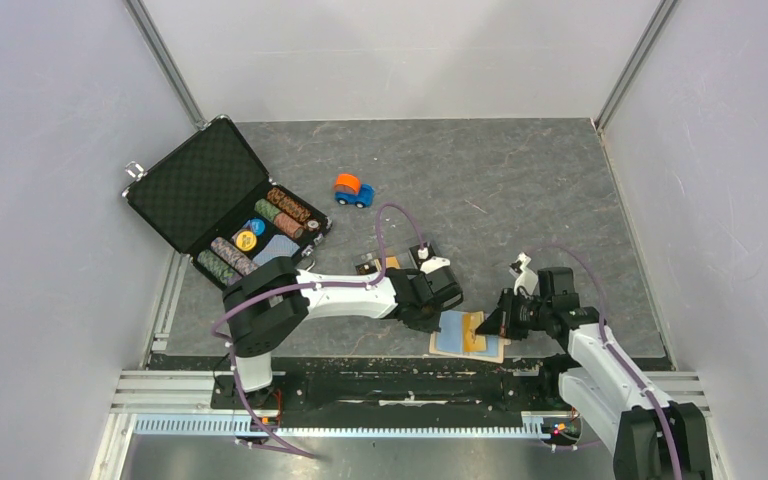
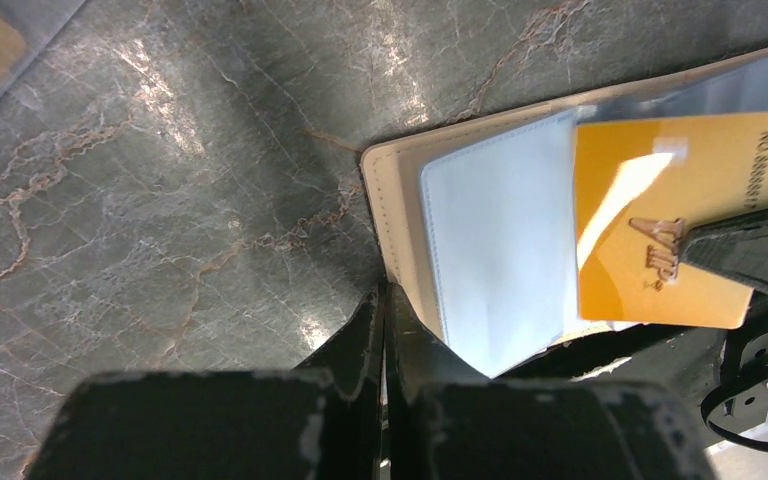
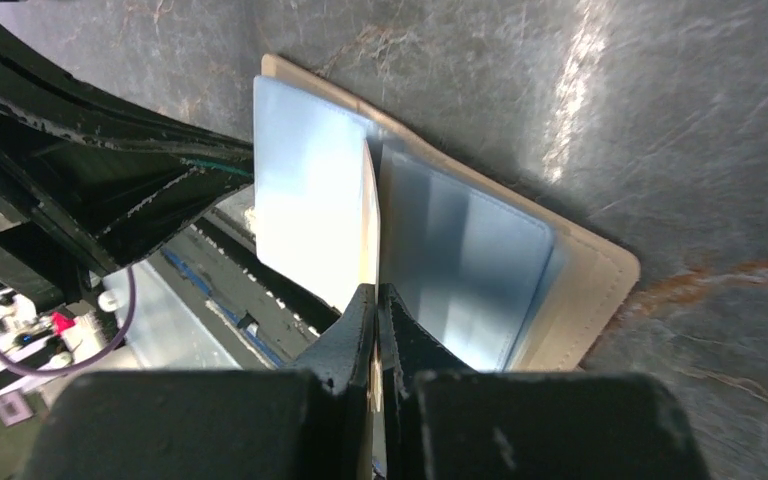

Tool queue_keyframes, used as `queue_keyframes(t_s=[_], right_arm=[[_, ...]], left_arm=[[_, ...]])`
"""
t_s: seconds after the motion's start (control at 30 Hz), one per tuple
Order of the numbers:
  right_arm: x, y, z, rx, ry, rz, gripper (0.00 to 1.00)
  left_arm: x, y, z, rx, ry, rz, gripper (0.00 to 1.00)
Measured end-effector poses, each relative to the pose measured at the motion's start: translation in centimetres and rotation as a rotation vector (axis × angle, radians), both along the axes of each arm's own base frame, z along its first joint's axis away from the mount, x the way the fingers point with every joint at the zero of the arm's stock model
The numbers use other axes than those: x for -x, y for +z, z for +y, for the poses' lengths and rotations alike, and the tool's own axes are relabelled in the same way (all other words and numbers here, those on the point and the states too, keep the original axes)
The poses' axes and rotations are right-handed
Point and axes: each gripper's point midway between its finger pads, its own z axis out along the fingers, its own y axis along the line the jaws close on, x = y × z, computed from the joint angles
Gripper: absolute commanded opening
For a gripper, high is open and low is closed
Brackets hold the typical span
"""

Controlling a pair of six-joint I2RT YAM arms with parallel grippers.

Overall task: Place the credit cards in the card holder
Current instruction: Insert the credit card into the card holder.

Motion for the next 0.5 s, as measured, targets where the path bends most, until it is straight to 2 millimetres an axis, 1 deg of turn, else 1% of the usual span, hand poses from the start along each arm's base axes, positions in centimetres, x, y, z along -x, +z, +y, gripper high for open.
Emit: queue_keyframes(t_s=[0.17,0.3,0.5], right_arm=[[1.05,-0.47,0.79,-0.07,0.003,0.039,0.0],[1.13,-0.29,1.05,-0.092,0.006,0.04,0.0],[1.14,-0.59,0.97,-0.093,0.0,0.04,0.0]], left_arm=[[0.0,0.0,0.0,0.002,0.0,-0.001,0.02],[0.02,-0.01,0.0,0.006,0.0,-0.001,0.02],[0.05,-0.02,0.03,0.016,0.006,-0.002,0.02]])
